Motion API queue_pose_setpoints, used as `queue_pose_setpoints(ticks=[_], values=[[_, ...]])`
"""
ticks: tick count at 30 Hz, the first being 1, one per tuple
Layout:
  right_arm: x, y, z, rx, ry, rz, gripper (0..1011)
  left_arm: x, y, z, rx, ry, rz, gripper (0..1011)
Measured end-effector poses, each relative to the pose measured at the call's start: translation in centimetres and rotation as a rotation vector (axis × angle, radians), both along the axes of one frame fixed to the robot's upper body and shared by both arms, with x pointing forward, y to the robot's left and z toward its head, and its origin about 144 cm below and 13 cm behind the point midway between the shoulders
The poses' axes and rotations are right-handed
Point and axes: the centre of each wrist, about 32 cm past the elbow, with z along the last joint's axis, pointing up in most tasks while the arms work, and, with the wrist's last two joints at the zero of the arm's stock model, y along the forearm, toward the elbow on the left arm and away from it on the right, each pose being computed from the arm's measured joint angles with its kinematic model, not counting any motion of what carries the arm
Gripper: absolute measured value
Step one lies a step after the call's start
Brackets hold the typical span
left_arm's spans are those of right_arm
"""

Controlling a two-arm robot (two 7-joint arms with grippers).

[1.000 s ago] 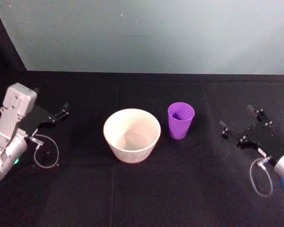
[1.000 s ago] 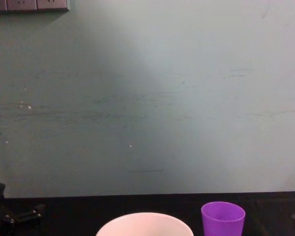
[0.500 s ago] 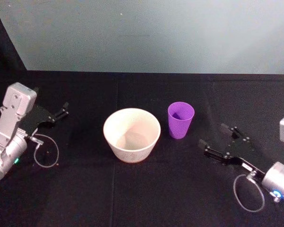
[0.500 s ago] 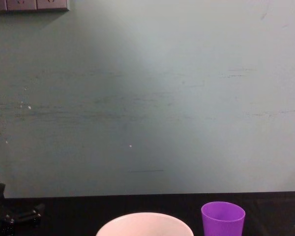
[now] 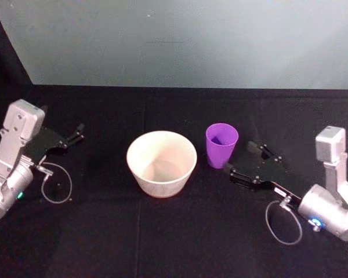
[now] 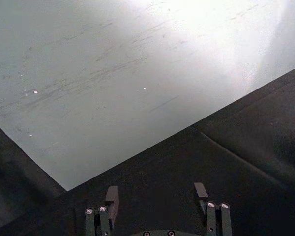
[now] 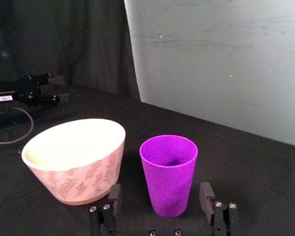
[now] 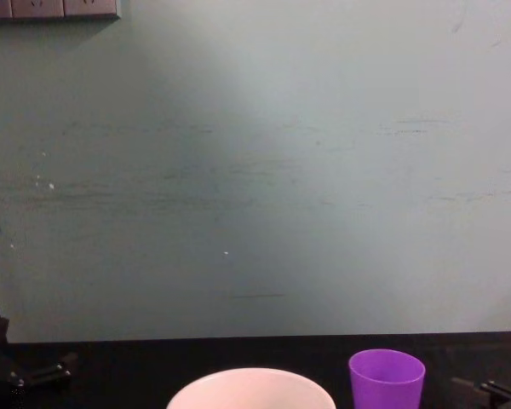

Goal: Pick up the cup and pour the mung beans from the cup into the bowl.

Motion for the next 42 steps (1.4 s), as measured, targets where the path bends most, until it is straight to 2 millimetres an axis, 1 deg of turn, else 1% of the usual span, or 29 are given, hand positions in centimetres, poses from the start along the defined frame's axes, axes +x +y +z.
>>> queue_pose_setpoints(ticks=[8,18,31,42], values=[[1.2,1.5,0.0,-0.041,-0.043,0.001,1010,0.0,0.0,0.0,0.0,0.0,0.0,1000],[2.2,2.7,-0.2,-0.038,-0.041,-0.014,1010,0.0,0.0,0.0,0.0,0.0,0.0,1000],[3.0,3.6,-0.5,-0.025,-0.043,-0.025,1010,0.0,0.0,0.0,0.0,0.0,0.0,1000],[3.6,3.8,-0.6,-0.031,-0.055,-0.056,1010,0.0,0.0,0.0,0.0,0.0,0.0,1000]])
